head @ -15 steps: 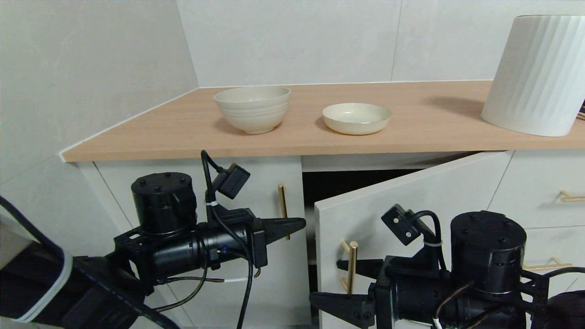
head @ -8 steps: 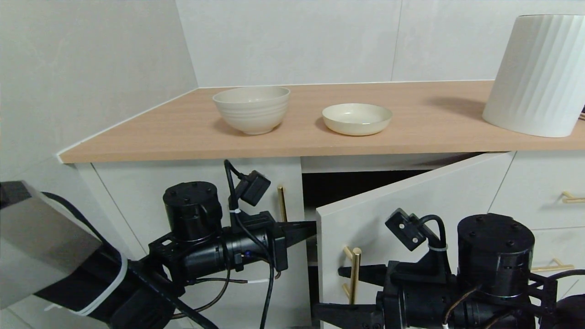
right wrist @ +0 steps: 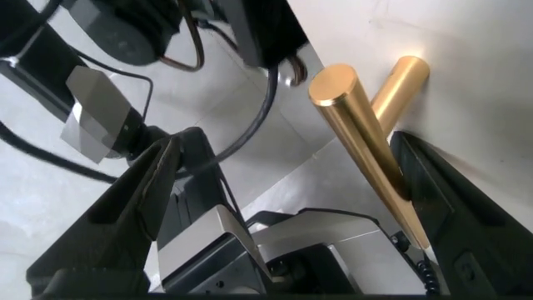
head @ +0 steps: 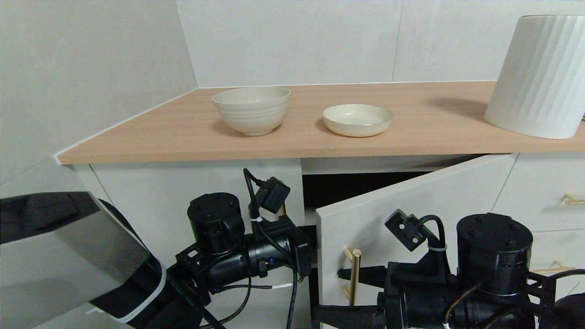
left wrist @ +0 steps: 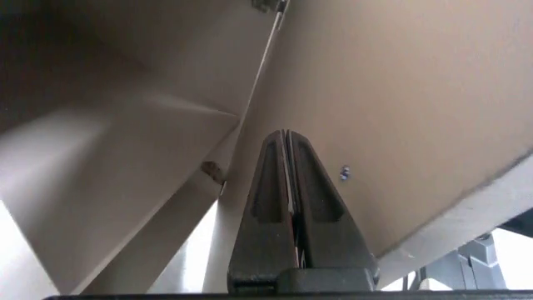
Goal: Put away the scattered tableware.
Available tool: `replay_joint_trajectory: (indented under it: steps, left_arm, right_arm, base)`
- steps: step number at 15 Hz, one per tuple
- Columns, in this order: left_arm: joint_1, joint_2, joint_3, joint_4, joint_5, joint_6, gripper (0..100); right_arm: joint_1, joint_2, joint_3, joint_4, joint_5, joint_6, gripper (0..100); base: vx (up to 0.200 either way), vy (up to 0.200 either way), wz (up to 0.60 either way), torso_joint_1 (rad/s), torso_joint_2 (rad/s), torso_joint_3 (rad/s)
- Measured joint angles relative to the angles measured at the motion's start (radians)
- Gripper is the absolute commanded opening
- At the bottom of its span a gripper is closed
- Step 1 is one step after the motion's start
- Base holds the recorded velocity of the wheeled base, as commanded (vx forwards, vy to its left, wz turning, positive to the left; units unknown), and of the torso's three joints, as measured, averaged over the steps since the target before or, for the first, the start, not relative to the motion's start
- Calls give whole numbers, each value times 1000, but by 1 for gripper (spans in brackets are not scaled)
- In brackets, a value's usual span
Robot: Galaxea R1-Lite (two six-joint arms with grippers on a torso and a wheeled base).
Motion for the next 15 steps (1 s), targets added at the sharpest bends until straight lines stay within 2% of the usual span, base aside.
replay_joint_trajectory:
  steps: [5,9,15]
  left_arm:
    - [-22,8,-20,3,-3,-8,0]
    - [-35,11,-52,8,-1,-72,0]
    - [-37,4,-47,24,-8,-74,0]
  right_arm:
    - [-84,-7,-2,7,4,2,100]
    - [-163,-57,34,6,-8,3,100]
    - [-204,-277,191,21,-29,0,100]
  base:
    - [0,0,0,0,0,0]
    - [0,0,0,0,0,0]
    - [0,0,0,0,0,0]
